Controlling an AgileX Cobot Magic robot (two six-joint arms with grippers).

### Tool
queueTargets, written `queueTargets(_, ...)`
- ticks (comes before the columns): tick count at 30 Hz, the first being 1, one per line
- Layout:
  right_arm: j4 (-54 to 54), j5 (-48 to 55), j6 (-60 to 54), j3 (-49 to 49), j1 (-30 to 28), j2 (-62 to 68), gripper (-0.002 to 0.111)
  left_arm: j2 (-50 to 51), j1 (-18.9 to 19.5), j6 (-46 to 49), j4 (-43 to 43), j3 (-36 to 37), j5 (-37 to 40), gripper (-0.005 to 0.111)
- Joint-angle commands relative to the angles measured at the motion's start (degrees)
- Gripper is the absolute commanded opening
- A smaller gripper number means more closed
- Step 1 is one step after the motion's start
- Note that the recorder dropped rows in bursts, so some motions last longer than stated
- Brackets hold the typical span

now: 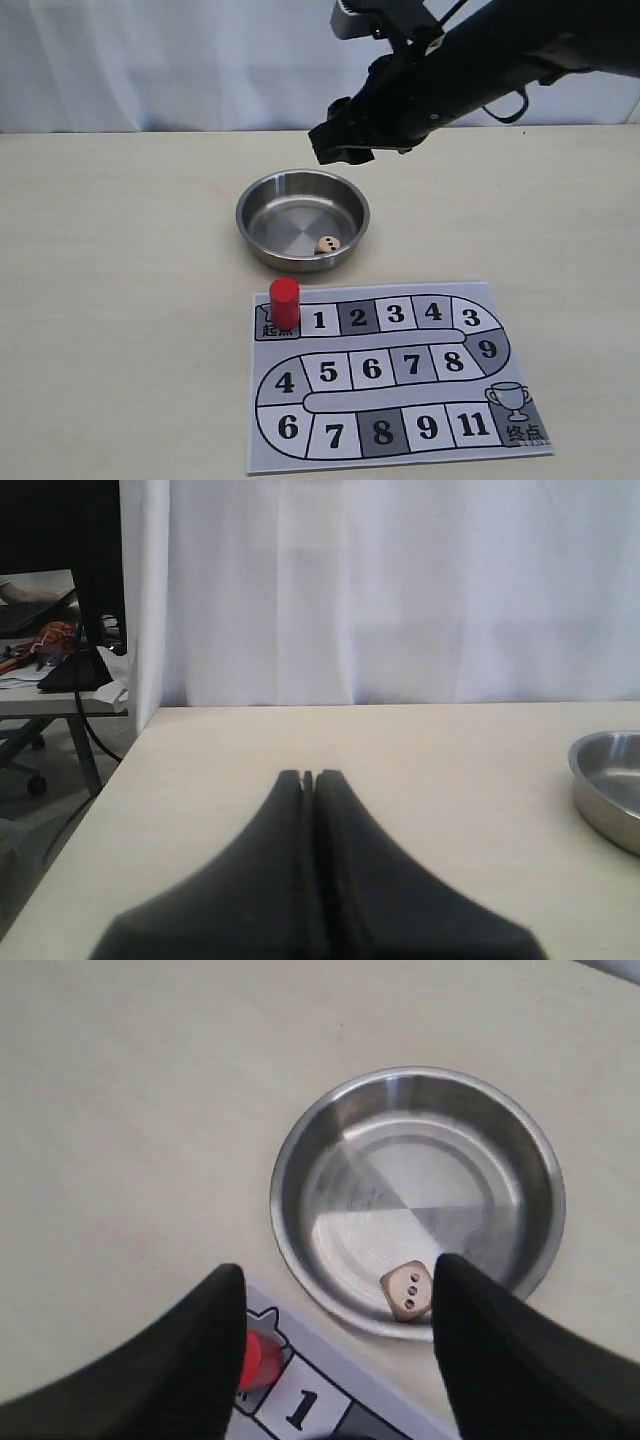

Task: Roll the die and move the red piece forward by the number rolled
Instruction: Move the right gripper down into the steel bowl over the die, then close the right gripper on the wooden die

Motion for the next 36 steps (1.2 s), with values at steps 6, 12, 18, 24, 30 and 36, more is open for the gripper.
queueTargets(6, -9.8, 6.3, 10.0, -11.0, 0.1, 12.1, 0.053, -0.1, 0.0, 0.0, 0.0, -0.3, -0.8, 0.0)
queueTargets(12, -10.2, 7.0, 10.8, -15.2, 0.1, 17.9, 0.053, -0.1, 0.0, 0.0, 0.0, -0.3, -0.8, 0.0)
queueTargets(18, -10.1, 4.9, 10.4, -16.3, 0.1, 22.1, 0.053, -0.1, 0.0, 0.0, 0.0, -0.3, -0.8, 0.0)
queueTargets(24, -9.9, 4.3, 10.4, -16.3, 0.1, 24.9, 0.053, -0.1, 0.0, 0.0, 0.0, -0.3, -0.8, 0.0)
queueTargets(30, -9.6, 4.0, 10.4, -16.3, 0.1, 27.4, 0.053, -0.1, 0.0, 0.0, 0.0, -0.3, -0.8, 0.0)
queueTargets(36, -8.5, 2.7, 10.3, -16.3, 0.1, 28.9, 0.053, -0.1, 0.0, 0.0, 0.0, -0.3, -0.8, 0.0)
